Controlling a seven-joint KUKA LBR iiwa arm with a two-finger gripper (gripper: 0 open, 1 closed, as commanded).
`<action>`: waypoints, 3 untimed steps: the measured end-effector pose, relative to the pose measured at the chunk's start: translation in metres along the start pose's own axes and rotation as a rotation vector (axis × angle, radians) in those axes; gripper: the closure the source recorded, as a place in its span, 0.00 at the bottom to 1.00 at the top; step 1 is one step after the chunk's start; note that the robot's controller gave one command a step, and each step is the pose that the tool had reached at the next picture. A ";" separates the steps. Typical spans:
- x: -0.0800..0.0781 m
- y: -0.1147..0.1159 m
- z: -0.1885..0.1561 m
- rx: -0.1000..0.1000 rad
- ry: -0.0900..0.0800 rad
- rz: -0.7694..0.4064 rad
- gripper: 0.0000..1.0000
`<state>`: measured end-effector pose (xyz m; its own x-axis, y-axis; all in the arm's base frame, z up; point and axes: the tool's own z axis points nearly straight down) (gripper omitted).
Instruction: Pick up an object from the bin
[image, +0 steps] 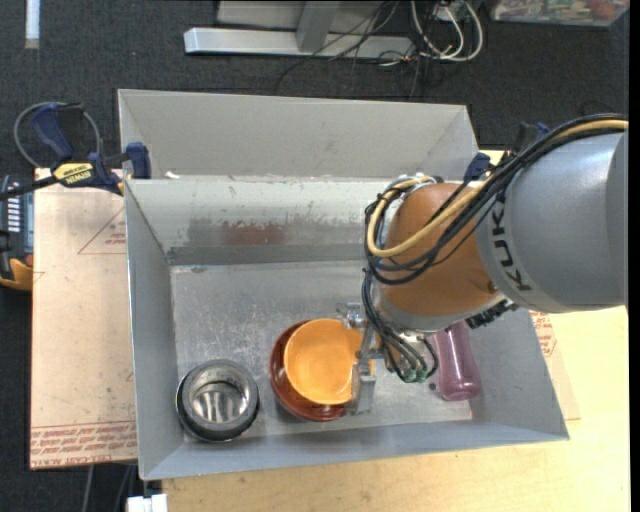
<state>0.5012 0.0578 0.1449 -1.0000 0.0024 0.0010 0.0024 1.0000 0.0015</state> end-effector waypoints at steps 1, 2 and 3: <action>0.000 0.000 0.000 0.000 0.000 0.000 0.00; 0.021 0.022 0.061 -0.002 -0.008 -0.086 0.00; 0.008 0.032 0.048 -0.001 -0.007 -0.114 1.00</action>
Offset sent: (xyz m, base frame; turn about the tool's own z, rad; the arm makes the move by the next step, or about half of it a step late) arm -0.0229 0.0202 -0.0606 -0.0870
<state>0.4936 0.0896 0.0974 -0.9938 -0.1111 -0.0059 -0.1111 0.9938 0.0020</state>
